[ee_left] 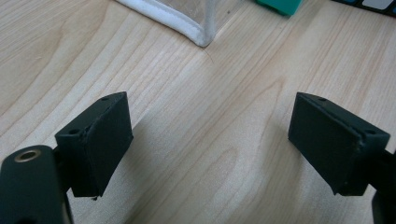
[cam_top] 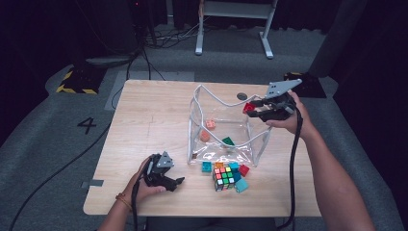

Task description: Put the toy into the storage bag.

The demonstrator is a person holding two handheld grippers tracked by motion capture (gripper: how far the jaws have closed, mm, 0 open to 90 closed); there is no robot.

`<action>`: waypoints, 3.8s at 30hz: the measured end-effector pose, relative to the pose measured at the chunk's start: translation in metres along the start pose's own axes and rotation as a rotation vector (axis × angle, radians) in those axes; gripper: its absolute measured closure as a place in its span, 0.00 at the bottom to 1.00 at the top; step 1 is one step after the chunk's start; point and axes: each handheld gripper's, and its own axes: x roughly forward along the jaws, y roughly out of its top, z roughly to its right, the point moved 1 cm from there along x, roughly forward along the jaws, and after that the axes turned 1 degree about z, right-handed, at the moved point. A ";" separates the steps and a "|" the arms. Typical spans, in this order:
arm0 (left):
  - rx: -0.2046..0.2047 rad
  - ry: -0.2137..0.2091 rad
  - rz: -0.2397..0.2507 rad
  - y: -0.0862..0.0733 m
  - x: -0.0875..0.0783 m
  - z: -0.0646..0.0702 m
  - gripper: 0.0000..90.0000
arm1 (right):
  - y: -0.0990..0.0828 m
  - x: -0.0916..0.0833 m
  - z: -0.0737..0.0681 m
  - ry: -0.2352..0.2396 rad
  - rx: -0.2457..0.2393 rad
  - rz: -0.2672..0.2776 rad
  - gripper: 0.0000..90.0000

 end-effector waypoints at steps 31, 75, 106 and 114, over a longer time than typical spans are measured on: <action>0.001 -0.001 -0.001 0.000 0.000 0.000 0.15 | -0.009 0.033 0.028 0.023 -0.046 -0.438 0.66; 0.002 0.001 0.001 0.000 0.000 0.000 0.15 | -0.105 -0.090 -0.071 -0.188 0.131 0.205 0.48; 0.001 0.003 -0.001 0.000 0.000 0.000 0.15 | -0.170 0.043 -0.176 0.100 0.186 0.046 0.42; 0.002 0.002 -0.002 0.000 0.000 0.000 0.15 | -0.166 0.054 -0.177 0.103 0.195 0.044 0.39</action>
